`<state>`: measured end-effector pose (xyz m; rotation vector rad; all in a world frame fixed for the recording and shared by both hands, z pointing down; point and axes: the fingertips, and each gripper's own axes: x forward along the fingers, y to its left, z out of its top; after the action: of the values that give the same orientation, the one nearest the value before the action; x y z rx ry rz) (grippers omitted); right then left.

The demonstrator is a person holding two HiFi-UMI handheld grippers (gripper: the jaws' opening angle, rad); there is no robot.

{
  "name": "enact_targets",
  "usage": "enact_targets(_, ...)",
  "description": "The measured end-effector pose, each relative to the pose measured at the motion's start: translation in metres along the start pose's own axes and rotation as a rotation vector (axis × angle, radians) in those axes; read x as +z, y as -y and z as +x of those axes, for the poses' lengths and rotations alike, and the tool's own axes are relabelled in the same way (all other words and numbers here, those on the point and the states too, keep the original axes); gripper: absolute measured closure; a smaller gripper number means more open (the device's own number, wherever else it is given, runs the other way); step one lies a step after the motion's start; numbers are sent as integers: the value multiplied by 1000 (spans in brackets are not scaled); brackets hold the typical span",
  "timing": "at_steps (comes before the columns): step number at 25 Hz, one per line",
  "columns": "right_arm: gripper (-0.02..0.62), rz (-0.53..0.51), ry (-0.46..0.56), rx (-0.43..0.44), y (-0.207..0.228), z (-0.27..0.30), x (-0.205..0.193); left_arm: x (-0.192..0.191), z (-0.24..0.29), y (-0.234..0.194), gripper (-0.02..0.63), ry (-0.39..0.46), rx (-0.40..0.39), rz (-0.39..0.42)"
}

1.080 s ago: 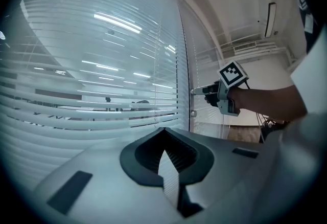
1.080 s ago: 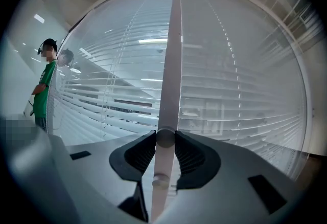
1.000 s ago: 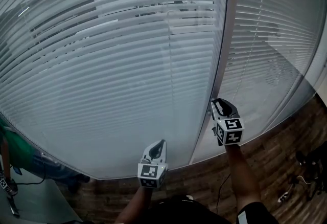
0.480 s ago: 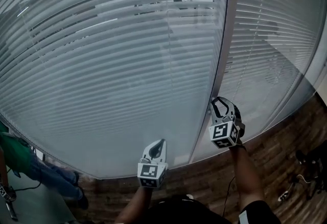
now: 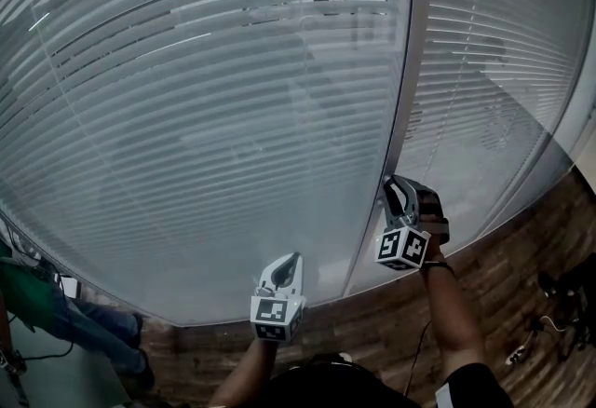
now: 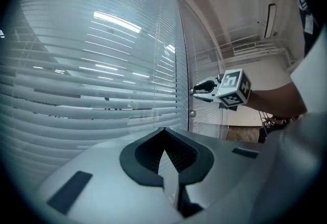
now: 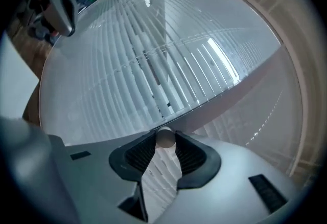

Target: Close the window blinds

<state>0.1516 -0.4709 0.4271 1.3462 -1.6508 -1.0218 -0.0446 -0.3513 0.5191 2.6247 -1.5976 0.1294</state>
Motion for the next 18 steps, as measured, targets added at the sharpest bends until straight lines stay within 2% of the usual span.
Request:
enact_targets(6, 471, 317, 68, 79, 2, -9, 4, 5, -3, 1, 611, 10, 8, -23)
enact_targets(10, 468, 644, 98, 107, 9, -11, 0, 4, -4, 1, 611, 6, 6, -13)
enact_targets(14, 445, 800, 96, 108, 10, -7, -4, 7, -3, 7, 611, 14, -3, -20)
enact_targets(18, 437, 1063, 112, 149, 10, -2, -10, 10, -2, 12, 611, 18, -16, -17)
